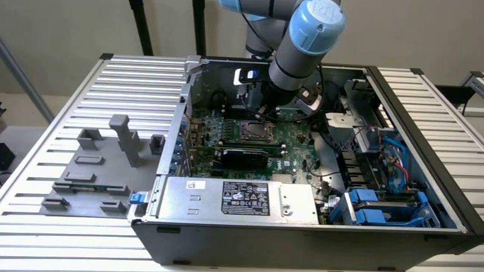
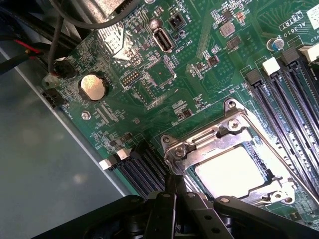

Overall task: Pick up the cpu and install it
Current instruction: 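Install the second cpu locking lever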

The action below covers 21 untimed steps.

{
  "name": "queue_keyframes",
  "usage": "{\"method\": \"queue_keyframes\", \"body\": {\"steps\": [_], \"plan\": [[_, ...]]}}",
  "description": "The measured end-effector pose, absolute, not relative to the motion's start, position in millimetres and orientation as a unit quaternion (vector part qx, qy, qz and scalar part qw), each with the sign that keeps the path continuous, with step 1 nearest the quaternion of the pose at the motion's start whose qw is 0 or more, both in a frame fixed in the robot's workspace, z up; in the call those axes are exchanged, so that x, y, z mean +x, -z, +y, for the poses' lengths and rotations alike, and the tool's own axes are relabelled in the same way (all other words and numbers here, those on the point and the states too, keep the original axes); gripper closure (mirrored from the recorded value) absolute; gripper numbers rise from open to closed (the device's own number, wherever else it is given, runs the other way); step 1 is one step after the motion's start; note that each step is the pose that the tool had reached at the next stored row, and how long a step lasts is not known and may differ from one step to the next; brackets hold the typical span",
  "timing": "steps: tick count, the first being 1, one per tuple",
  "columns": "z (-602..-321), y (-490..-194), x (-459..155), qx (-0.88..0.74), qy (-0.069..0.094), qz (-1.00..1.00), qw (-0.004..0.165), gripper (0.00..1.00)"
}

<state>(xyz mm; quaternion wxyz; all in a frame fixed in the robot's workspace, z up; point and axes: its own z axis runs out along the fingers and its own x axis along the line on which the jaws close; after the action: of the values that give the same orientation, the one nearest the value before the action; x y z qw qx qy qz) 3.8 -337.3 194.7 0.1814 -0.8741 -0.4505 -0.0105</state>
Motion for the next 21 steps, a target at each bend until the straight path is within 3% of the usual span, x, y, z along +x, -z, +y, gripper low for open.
{"method": "queue_keyframes", "body": {"steps": [21], "plan": [[-391, -225, -2, -0.874, 0.005, -0.449, 0.184, 0.89]]}}
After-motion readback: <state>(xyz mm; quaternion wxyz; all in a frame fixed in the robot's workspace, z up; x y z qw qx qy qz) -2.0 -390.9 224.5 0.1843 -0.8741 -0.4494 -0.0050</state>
